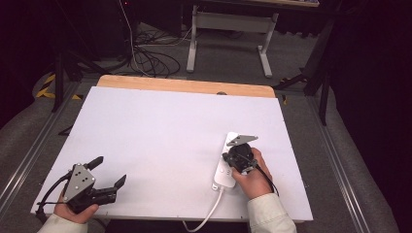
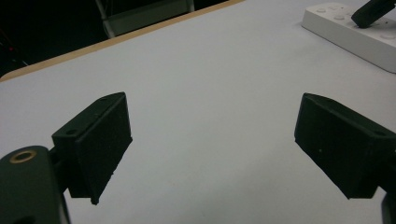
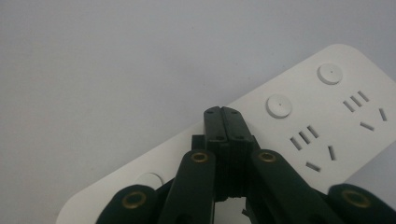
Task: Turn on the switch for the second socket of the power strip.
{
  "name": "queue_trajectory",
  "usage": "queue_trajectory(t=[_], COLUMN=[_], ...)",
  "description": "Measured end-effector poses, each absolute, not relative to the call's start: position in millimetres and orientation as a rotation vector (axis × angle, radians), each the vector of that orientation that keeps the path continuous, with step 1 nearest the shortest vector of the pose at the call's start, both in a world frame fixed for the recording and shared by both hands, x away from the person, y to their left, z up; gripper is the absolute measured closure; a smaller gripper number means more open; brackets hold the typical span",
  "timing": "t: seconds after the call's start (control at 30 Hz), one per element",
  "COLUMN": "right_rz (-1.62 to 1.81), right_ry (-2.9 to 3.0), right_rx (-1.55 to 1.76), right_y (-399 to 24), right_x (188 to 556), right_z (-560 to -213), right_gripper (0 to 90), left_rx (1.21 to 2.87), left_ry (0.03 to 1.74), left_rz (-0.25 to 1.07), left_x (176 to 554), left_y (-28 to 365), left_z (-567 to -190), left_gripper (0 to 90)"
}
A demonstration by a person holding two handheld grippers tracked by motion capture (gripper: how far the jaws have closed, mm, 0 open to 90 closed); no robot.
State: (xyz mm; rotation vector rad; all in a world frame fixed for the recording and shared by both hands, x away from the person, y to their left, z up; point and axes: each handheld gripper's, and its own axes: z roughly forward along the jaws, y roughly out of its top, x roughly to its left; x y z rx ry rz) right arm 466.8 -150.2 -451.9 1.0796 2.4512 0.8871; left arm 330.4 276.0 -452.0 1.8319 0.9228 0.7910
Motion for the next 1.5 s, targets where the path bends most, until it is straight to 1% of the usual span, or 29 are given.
queue_trajectory(t=[0.57, 0.77, 1.5], right_rz=[0.886, 0.987, 1.097], right_ry=[2.448, 2.417, 2.319], right_rx=[1.082, 1.053, 0.959], right_y=[-149.8, -151.8, -158.2], right_x=[464.5, 459.2, 440.5], right_z=[-450.2, -439.3, -406.6], right_gripper=[90.0, 90.0, 90.0], left_rx=[1.826, 1.828, 1.829], left_ry=[0.927, 0.924, 0.923], left_rz=[0.786, 0.784, 0.783], left_x=[330.9, 331.2, 331.1], left_y=[276.3, 276.3, 276.2], left_z=[-452.0, -451.9, -451.7], left_gripper=[11.3, 11.3, 11.3])
